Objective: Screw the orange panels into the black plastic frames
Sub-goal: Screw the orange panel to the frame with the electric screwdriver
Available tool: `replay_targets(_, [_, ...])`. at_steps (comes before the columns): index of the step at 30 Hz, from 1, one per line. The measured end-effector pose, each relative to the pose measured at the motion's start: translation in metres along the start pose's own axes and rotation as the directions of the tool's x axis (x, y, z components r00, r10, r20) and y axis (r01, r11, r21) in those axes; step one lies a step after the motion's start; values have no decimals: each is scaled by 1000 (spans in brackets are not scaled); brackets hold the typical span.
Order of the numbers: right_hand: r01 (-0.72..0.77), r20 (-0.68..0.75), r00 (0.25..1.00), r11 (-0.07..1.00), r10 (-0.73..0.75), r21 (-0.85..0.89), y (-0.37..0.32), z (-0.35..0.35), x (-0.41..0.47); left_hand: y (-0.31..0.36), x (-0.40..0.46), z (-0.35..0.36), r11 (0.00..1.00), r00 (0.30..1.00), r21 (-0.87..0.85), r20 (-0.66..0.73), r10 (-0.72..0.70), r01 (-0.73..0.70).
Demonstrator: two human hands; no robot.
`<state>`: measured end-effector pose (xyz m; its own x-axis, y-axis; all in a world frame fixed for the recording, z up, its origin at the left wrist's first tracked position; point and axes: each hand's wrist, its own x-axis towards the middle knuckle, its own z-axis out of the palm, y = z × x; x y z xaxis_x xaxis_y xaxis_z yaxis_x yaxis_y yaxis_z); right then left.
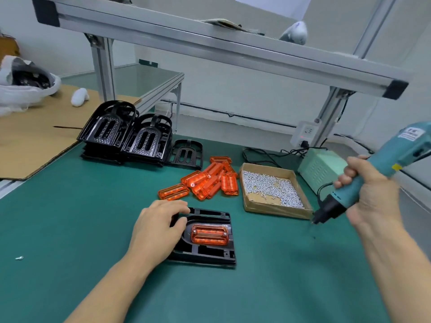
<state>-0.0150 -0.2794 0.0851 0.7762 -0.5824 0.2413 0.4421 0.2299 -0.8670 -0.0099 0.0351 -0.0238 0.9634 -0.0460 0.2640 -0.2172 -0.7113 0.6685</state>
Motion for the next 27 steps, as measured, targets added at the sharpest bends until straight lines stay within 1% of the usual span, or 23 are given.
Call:
replay_targets(3, [-86, -41, 996, 981, 80, -174, 0, -27, 2, 1, -1, -1, 1000, 1000, -17, 3, -14, 14])
replay_targets(5, [-160, -63, 987, 933, 147, -322, 1, -41, 3, 2, -2, -1, 999, 1000, -33, 12, -27, 28])
replay_targets(8, [-303, -101, 950, 788, 297, -536, 3, -58, 5, 1, -3, -2, 995, 999, -89, 22, -40, 42])
replay_targets(10, [-403, -121, 899, 687, 421, -605, 4, -67, 5, 2, -5, -3, 994, 999, -101, 25, -34, 37])
replay_targets(11, [-429, -126, 876, 634, 465, -644, 5, -71, 5, 3, -5, -3, 994, 999, -103, 23, -31, 33])
replay_targets(13, [-395, -129, 861, 488, 492, -779, 9, -82, 6, 4, -5, -4, 994, 1000, -103, 16, -26, 28])
replay_targets(16, [-244, -123, 884, 220, 451, -945, 16, -90, 6, 5, -5, -3, 995, 1000, -96, 13, -22, 23])
replay_targets(18, [-151, -130, 911, 25, 392, -988, 20, -93, 8, 3, -4, -3, 995, 1000, -94, 16, -24, 26])
replay_targets(20, [-62, -126, 933, -193, 336, -979, 22, -94, 10, 2, -4, -3, 996, 1000, -89, 15, -24, 26])
replay_targets(21, [-28, -120, 937, -272, 328, -962, 23, -94, 11, 2, -5, -3, 996, 1000, -88, 15, -22, 23])
replay_targets(24, [52, -111, 932, -429, 346, -902, 28, -94, 11, 2, -4, -3, 996, 1000, -86, 11, -16, 16])
replay_targets(27, [81, -107, 937, -504, 333, -860, 35, -91, 9, 2, -4, -2, 995, 1000, -94, 5, -14, 14])
